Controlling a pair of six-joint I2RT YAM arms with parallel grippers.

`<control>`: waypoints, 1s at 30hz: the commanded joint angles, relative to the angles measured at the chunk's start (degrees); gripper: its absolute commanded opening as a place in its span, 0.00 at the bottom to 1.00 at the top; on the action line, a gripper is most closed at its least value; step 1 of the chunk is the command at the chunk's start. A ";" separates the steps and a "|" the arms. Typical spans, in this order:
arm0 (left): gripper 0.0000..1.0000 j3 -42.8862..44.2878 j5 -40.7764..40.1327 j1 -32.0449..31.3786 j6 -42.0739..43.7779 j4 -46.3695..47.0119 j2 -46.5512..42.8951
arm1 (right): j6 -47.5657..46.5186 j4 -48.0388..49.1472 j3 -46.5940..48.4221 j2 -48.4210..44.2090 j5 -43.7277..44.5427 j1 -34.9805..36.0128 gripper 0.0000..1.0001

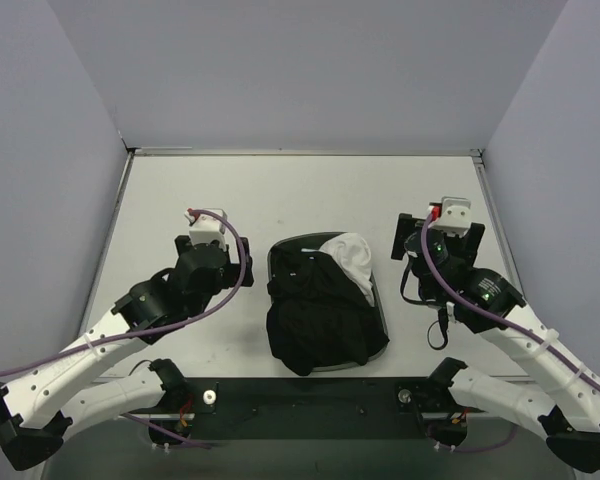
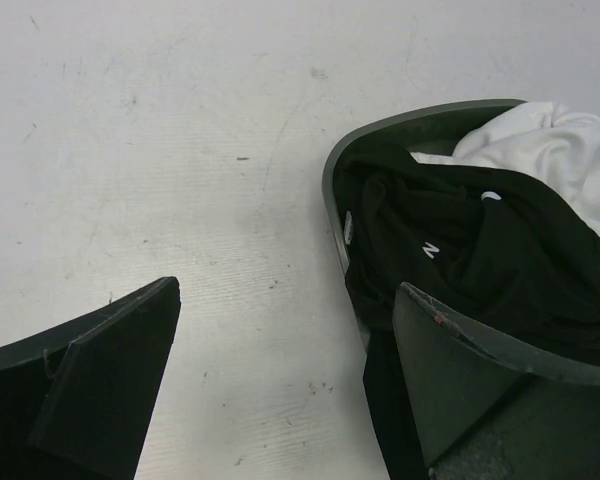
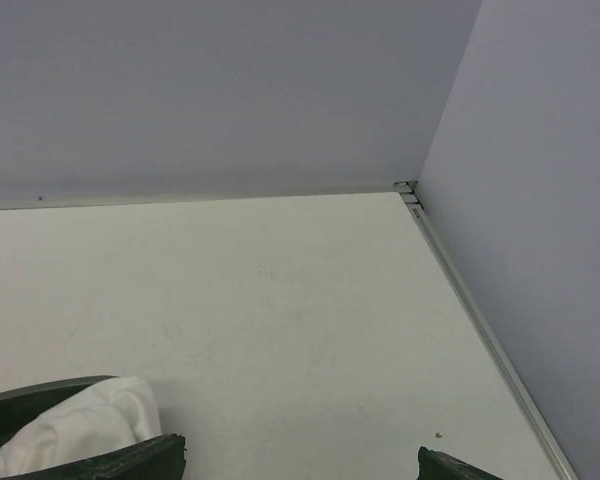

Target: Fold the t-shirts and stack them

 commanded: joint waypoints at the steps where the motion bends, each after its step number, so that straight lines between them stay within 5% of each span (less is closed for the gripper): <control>1: 0.97 2.86 -0.81 0.27 1.27 1.16 0.34 | -1.88 0.29 2.06 3.49 2.92 0.42 1.00; 12: 0.98 2.35 6.47 0.54 -2.66 -1.30 5.08 | -0.22 0.99 -3.12 4.73 0.72 0.15 1.00; 16: 0.97 -6.16 11.40 0.54 -8.36 4.75 6.48 | -0.13 0.81 -2.95 4.38 -0.16 0.15 1.00; 30: 0.93 -10.84 16.15 -0.17 -11.55 17.94 20.28 | 1.10 -0.06 -4.88 2.80 -2.70 0.07 1.00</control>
